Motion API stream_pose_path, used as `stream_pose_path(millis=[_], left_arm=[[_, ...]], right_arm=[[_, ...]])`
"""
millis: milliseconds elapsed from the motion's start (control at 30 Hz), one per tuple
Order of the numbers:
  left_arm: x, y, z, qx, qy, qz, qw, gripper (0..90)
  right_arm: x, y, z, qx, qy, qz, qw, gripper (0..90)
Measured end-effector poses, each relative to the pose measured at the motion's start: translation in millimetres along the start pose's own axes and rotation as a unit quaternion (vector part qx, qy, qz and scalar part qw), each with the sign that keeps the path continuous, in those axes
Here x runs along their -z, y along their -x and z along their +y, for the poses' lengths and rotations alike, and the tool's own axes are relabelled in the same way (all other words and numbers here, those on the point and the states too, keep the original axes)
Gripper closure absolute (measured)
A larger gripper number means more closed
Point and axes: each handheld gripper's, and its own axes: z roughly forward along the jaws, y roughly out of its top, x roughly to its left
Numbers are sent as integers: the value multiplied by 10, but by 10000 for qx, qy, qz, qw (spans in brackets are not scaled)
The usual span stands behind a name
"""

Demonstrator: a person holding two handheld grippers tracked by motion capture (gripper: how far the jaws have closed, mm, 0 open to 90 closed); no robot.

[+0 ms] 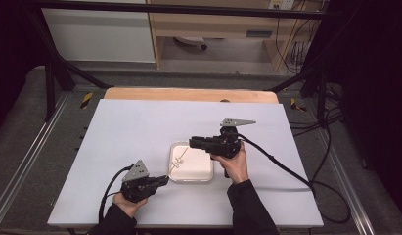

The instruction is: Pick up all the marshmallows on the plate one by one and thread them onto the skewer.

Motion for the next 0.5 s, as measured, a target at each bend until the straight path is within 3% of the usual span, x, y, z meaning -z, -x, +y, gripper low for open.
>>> stream_pose_path(millis=[500], left_arm=[[-13,8,-6,-49,-34,6,10000,880]], right_arm=[[-98,29,-65,-188,-119,216,9995,747]])
